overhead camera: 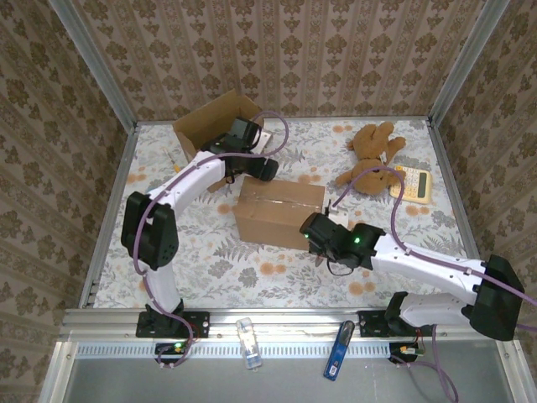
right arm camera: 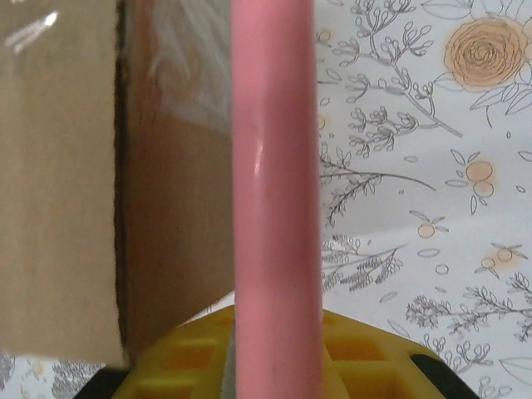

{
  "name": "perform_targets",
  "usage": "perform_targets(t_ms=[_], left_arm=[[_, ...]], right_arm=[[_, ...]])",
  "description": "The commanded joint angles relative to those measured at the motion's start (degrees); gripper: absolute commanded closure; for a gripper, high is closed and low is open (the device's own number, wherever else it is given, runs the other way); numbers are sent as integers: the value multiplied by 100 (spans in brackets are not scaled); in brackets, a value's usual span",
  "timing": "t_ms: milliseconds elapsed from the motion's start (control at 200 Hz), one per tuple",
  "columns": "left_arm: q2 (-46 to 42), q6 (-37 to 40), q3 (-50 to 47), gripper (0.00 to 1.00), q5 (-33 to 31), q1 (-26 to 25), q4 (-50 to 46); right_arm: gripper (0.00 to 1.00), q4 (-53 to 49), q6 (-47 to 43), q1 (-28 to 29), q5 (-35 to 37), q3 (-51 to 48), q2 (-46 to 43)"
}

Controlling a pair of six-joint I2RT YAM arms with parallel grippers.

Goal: Unpack the express box

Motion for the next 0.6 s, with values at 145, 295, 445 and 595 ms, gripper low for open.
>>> perform_targets(t_ms=[145,295,445,595], left_arm=[[-496,69,-458,12,-629,-130,-991],[-836,-190,-868,13,-831,-293,-1166],[-1279,-477,-1383,12,-997,-526,-1266],[-1808,-800,-1943,12,-1026,-825,-1266]], right_arm=[[100,515,-666,-911,133,327,125],[100,1115,-1457,-1576,-564,488,404],[100,1446,-2238,-1990,-1454,977,1053],[100,1694,-2686,-2203,-2237,1471,1871]])
